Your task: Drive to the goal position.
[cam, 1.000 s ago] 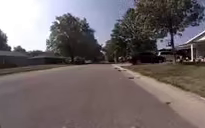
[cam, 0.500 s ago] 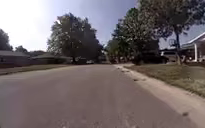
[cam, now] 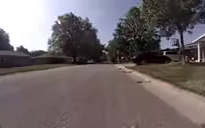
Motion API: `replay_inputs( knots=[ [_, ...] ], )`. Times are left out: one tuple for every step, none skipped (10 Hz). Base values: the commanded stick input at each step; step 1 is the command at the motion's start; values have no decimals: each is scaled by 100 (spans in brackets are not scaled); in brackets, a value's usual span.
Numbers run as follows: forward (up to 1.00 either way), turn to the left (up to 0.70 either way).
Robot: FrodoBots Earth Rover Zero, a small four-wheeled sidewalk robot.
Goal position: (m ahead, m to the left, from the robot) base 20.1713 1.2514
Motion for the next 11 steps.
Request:
replay_inputs(
  knots=[
    [62,3],
    [62,3],
    [62,3],
    [62,3],
    [62,3],
    [62,-24],
    [62,-22],
    [62,-11],
    [62,3],
    [62,3],
    [62,3]
  ],
)
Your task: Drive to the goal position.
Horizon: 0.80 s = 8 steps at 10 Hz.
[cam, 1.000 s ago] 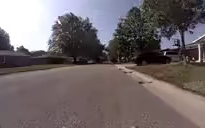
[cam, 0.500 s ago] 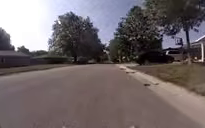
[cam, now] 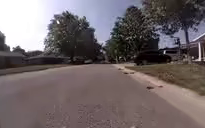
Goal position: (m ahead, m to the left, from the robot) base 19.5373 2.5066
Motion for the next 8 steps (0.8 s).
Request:
replay_inputs(
  knots=[
    [62,3],
    [62,3],
    [62,3],
    [62,3],
    [62,3],
    [62,3],
    [62,3],
    [62,3]
  ],
)
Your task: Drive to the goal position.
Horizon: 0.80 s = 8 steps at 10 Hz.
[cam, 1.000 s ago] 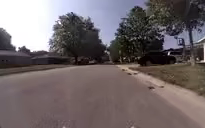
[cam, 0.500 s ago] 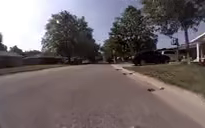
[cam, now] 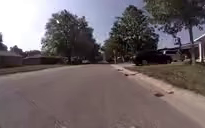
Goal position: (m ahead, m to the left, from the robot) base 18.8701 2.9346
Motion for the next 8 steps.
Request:
replay_inputs(
  knots=[
    [62,3],
    [62,3],
    [62,3],
    [62,3],
    [62,3],
    [62,3],
    [62,3],
    [62,3]
  ],
)
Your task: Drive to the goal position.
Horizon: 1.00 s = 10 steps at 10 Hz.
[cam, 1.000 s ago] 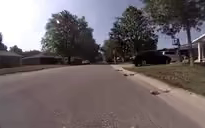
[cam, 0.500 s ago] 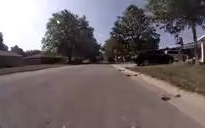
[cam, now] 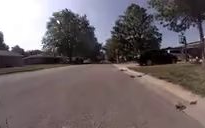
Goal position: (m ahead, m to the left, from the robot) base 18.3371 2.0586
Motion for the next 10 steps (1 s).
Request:
replay_inputs(
  knots=[
    [62,3],
    [62,3],
    [62,3],
    [65,3],
    [66,3],
    [66,3],
    [66,3],
    [66,3],
    [66,3],
    [66,3]
  ],
)
